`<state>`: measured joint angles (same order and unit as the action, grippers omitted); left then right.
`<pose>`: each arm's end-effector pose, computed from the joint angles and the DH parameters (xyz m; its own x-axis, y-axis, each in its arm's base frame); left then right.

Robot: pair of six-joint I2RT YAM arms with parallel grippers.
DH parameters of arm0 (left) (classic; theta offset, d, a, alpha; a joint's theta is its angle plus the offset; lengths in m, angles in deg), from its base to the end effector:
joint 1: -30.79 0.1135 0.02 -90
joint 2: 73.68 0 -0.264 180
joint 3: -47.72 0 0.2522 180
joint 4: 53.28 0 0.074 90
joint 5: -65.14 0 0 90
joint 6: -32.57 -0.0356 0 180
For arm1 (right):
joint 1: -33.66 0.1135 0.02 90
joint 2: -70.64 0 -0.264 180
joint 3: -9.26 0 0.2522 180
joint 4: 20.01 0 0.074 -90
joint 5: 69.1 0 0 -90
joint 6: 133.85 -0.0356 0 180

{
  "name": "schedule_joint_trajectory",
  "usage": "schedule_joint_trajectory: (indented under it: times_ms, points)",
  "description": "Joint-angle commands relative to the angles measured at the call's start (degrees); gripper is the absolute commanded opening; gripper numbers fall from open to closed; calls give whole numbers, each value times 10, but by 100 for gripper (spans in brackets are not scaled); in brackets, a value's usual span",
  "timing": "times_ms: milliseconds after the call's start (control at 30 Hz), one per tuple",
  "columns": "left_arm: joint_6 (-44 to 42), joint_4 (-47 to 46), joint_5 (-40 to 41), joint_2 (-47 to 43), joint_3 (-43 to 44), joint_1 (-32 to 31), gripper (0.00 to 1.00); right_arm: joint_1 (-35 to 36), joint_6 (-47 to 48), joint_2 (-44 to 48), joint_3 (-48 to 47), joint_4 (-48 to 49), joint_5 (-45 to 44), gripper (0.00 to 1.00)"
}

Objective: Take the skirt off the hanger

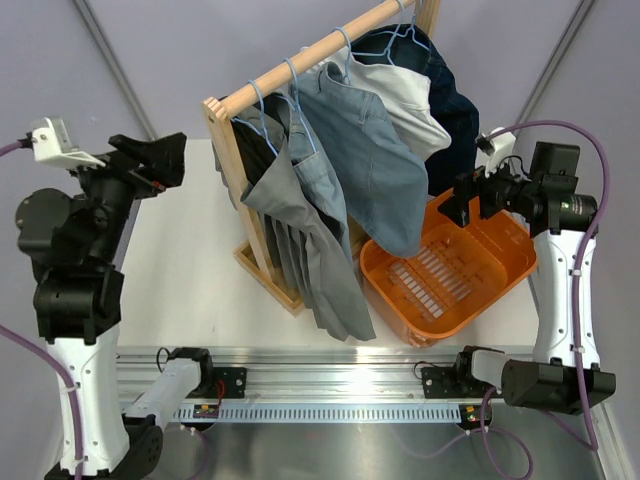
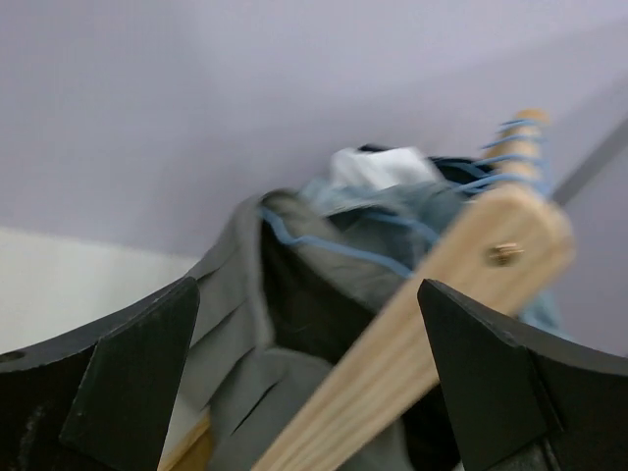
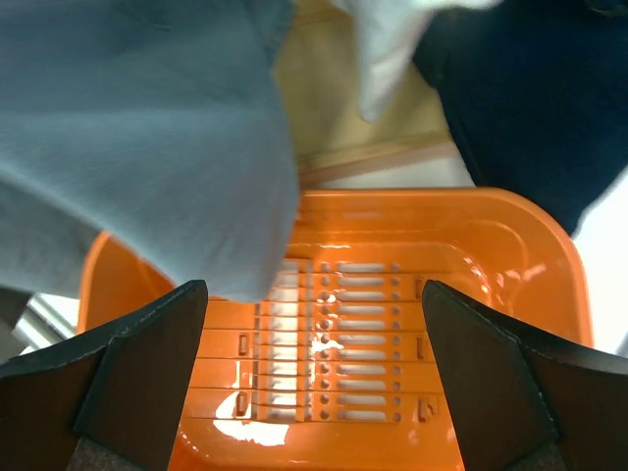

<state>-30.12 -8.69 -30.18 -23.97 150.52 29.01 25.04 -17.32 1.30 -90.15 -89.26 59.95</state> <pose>0.1088 -0.0067 0.5327 0.0750 -0.4594 -0.8851 0.1767 0.8796 -0.4416 0.2247 -0.0114 0.4227 -0.3952 -0.2909 -0.8713 -0.6069 0.7948 0.0099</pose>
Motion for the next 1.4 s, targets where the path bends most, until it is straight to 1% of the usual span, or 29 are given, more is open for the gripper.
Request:
schedule_joint_trajectory:
  times_ms: [0,67,100,167,200,233,300,333,400,433,467,533,600,633,700,767,800,833,867,900,933,967,1067,1100,1167,1233,1267,1300,1367]
  points:
    - [36,-74,-145,19,73,2,99,1,35,29,4,-4,68,99]
    - [57,-102,-173,27,99,1,99,1,35,44,18,5,82,99]
    - [70,-107,-207,35,116,2,99,1,34,47,21,9,86,99]
    - [112,-125,-256,64,168,1,99,1,30,52,25,15,93,99]
    - [131,-133,-302,74,184,2,99,1,27,52,25,17,94,99]
    - [173,-152,-322,92,208,2,99,1,27,54,27,19,94,99]
    - [206,-166,-356,100,225,0,99,1,26,57,29,22,93,99]
    - [231,-170,-364,104,232,-1,99,1,27,60,31,21,91,99]
    - [244,-158,-383,115,260,-2,98,1,27,64,33,25,88,99]
    - [249,-136,-387,119,271,-7,97,1,25,70,38,28,87,99]
    - [248,-122,-388,123,287,-9,97,1,21,73,40,32,89,99]
    - [234,-91,-385,121,287,-13,96,1,4,82,36,44,100,99]
    - [219,-70,-377,111,278,-14,96,1,13,83,21,31,158,99]
    - [209,-61,-376,108,272,-13,96,2,21,80,-8,20,219,99]
    - [195,-56,-369,98,251,-14,97,10,13,71,-38,17,266,99]
    - [180,-42,-363,95,246,-14,98,60,-4,45,-99,15,266,99]
    - [172,-37,-358,98,248,-13,98,81,-9,32,-123,-4,263,99]
    - [159,-27,-351,99,250,-14,98,112,-20,1,-174,-11,245,98]
    - [154,-24,-340,100,252,-14,99,165,-60,-16,-199,-14,235,98]
    - [142,-23,-333,100,257,-14,99,190,-80,-32,-221,-11,224,97]
    - [136,-15,-323,100,257,-14,99,220,-101,-60,-263,-9,198,94]
    - [129,-12,-305,99,258,-14,99,276,-144,-74,-282,7,178,94]
    - [108,3,-277,86,250,-13,99,356,-208,-115,-332,41,105,92]
    - [101,8,-269,80,244,-14,99,400,-259,-137,-352,69,83,91]
    - [99,8,-248,58,217,-14,99,435,-330,-162,-373,98,25,88]
    - [93,11,-237,42,190,-14,99,477,-350,-200,-412,114,-39,85]
    - [92,12,-226,29,183,-13,99,487,-371,-213,-428,132,-65,84]
    - [87,19,-223,25,178,-14,99,494,-379,-239,-462,140,-80,83]
    - [80,30,-215,17,172,-14,99,507,-394,-261,-493,167,-127,81]
